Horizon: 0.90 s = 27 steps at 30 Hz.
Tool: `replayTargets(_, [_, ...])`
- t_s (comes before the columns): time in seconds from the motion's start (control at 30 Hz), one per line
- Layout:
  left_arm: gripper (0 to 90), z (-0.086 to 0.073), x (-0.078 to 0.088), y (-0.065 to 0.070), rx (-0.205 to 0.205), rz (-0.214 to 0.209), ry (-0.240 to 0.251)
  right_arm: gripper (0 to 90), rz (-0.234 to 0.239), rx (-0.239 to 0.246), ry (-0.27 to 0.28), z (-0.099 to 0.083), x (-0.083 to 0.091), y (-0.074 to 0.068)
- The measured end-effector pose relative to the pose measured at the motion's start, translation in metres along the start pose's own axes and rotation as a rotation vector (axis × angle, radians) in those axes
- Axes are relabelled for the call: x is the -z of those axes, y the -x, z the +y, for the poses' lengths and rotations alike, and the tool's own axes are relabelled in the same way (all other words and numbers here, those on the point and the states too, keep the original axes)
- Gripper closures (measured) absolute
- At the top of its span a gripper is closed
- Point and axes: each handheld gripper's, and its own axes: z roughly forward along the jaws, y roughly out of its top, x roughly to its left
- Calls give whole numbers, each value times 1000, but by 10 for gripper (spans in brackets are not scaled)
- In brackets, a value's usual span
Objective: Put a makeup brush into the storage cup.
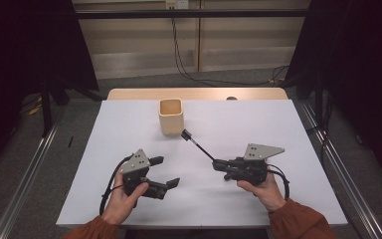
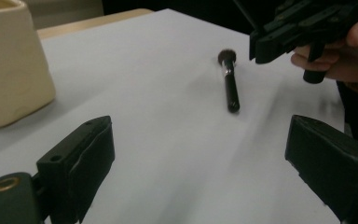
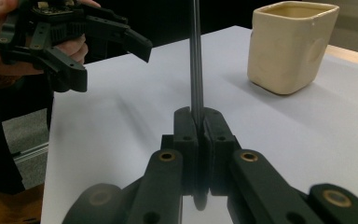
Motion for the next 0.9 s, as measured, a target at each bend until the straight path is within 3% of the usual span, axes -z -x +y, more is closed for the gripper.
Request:
replayTargets(0.1, [70, 4, -2, 2, -4, -19, 25, 863, 12, 7, 8, 1, 0, -2])
replayTargets(0.17, [58, 7, -4, 6, -20, -5, 31, 863, 18, 12, 9, 1, 0, -3])
replayTargets(0.3, [72, 11, -10, 8, -44, -53, 16, 863, 25, 9, 13, 2, -1, -3])
replayTargets(0.9, [35, 32, -38, 23, -70, -61, 60, 863, 52, 15, 3, 2, -2, -3])
